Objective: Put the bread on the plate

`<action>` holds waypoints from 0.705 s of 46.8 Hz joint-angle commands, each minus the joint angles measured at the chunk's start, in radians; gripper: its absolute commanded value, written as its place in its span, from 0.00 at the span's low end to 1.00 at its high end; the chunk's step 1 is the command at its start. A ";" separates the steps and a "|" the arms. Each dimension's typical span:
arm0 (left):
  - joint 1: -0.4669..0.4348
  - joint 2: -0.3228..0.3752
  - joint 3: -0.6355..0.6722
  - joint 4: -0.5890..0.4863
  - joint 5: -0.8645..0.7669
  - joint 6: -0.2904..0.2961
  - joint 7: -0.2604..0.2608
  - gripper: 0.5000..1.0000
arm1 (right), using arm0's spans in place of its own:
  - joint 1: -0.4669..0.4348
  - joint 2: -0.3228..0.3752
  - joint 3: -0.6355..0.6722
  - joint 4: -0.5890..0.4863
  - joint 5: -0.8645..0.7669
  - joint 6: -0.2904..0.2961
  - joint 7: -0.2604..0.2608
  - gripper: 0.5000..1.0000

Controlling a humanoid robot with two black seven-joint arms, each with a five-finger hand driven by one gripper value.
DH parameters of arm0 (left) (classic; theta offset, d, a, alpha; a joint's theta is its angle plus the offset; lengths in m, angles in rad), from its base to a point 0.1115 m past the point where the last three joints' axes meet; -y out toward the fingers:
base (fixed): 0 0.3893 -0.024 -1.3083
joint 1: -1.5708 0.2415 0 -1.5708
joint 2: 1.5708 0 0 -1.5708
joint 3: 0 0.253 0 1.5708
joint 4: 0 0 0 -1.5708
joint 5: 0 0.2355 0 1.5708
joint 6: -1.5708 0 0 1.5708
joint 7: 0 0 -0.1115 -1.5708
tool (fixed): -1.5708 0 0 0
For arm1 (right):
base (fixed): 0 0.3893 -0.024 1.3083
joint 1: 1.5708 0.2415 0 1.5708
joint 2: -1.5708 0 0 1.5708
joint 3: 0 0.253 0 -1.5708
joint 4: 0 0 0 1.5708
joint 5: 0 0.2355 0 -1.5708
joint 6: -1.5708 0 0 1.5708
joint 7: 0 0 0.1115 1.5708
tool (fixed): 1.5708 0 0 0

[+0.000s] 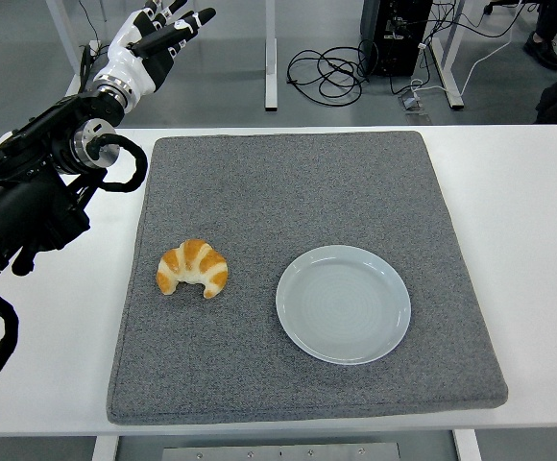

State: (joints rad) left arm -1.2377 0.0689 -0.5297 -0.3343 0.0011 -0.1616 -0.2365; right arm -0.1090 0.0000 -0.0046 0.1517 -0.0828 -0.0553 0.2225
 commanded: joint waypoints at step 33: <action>0.011 0.425 0.185 -0.655 0.063 0.031 -0.004 0.95 | 0.000 0.000 0.000 0.000 0.000 0.000 0.000 1.00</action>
State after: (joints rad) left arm -1.2331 0.4599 -0.3476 -0.9282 0.0309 -0.1330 -0.2408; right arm -0.1088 0.0000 -0.0046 0.1518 -0.0828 -0.0553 0.2224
